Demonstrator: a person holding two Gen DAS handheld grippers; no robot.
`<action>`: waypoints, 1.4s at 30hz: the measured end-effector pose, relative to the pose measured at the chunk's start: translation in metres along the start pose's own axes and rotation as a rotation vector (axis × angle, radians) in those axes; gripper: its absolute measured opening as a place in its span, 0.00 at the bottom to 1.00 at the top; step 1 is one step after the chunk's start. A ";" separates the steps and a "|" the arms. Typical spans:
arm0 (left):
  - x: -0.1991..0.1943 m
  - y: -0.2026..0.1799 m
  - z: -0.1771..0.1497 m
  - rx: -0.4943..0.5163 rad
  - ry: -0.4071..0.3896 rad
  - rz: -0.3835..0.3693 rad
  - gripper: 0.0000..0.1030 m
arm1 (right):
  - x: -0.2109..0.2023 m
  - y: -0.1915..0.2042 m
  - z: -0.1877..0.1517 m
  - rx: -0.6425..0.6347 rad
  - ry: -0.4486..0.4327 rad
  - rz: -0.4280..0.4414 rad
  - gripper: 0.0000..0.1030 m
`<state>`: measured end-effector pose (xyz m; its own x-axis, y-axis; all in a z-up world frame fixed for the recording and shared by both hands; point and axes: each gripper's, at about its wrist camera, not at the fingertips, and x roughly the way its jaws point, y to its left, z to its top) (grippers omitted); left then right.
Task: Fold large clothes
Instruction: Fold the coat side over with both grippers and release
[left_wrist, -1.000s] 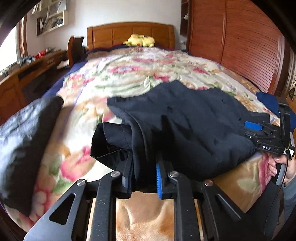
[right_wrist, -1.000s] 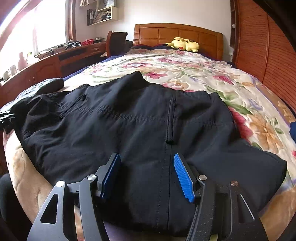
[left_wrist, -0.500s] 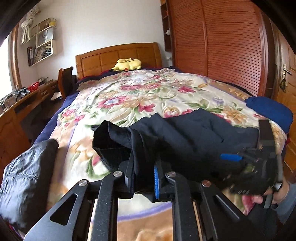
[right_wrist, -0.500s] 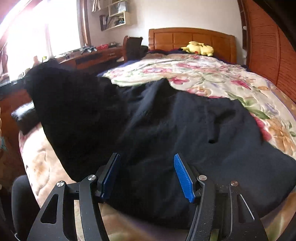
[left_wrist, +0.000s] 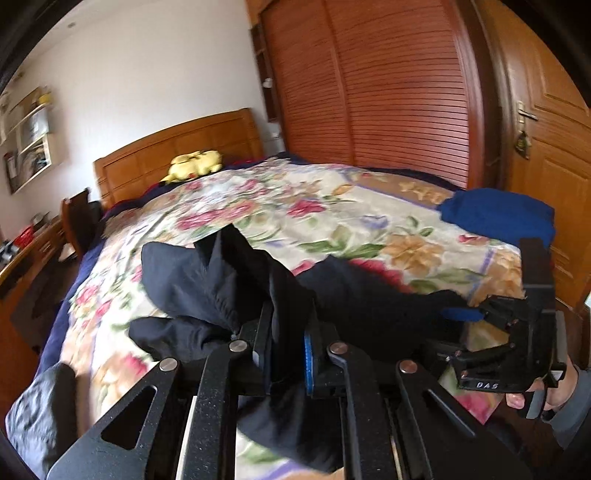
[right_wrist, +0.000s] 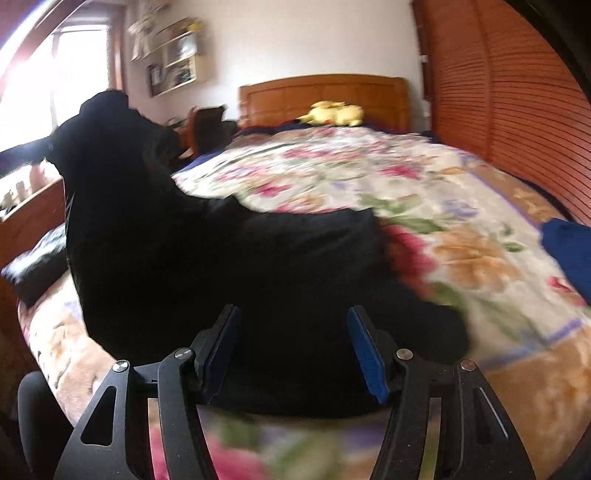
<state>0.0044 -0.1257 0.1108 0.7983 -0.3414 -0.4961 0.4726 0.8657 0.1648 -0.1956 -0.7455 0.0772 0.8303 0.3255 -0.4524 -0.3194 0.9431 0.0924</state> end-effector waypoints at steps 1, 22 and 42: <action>0.006 -0.010 0.006 0.009 0.000 -0.019 0.12 | -0.008 -0.009 0.000 0.013 -0.010 -0.014 0.61; 0.033 -0.110 0.013 0.062 0.088 -0.274 0.35 | -0.053 -0.043 -0.012 0.104 -0.026 -0.099 0.61; -0.009 0.024 -0.054 -0.139 0.009 -0.094 0.78 | -0.046 0.010 0.044 -0.010 -0.108 -0.021 0.61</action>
<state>-0.0122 -0.0824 0.0735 0.7497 -0.4201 -0.5114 0.4879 0.8729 -0.0019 -0.2173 -0.7478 0.1380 0.8810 0.3112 -0.3564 -0.3052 0.9494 0.0747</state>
